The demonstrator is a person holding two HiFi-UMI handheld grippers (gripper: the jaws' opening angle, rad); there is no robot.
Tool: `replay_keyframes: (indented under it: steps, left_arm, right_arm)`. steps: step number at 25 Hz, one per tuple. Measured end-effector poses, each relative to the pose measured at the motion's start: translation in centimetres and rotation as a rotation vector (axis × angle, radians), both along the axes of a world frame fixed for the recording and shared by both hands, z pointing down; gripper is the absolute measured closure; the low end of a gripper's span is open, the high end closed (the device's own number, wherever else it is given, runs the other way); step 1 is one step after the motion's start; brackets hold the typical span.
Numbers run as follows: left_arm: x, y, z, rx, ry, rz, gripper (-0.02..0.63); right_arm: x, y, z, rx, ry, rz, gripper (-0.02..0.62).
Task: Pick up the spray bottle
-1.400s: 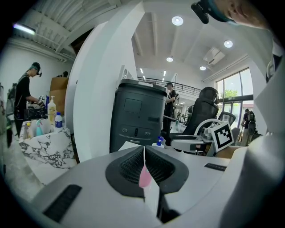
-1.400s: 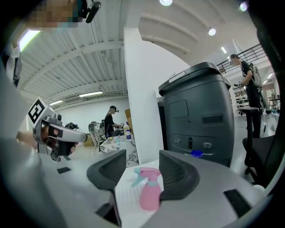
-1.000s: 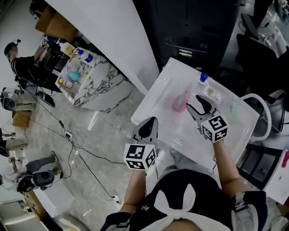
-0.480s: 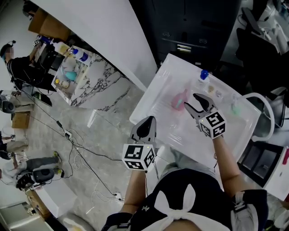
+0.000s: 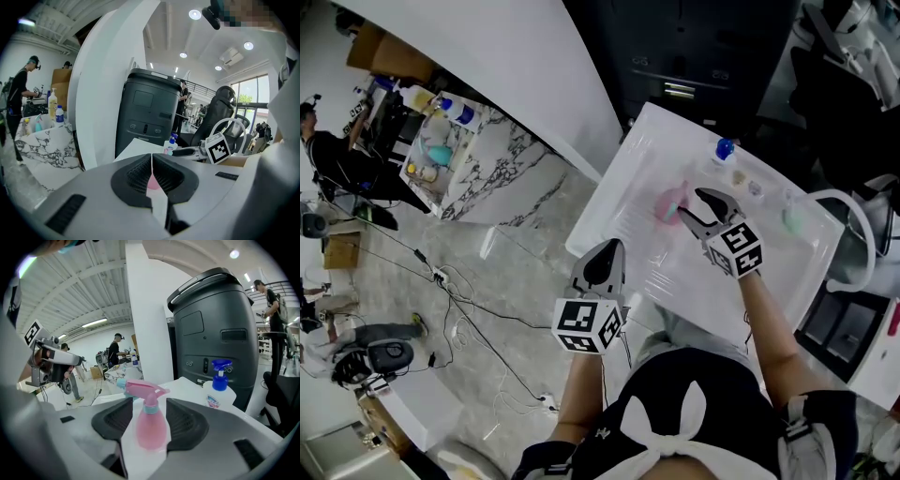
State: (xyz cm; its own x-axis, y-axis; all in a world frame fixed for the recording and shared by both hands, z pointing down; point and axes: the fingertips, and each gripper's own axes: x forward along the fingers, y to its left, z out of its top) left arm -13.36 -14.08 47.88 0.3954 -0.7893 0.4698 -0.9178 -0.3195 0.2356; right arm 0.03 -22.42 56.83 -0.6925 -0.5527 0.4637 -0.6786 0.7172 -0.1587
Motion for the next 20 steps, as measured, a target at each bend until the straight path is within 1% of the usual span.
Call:
replay_keyframes:
  steps: [20]
  left_arm:
    - [0.6,-0.2,1.4,-0.029,0.016,0.017,0.574]
  right_arm:
    - [-1.3,-1.2,2.5,-0.046,-0.005,0.011,0.377]
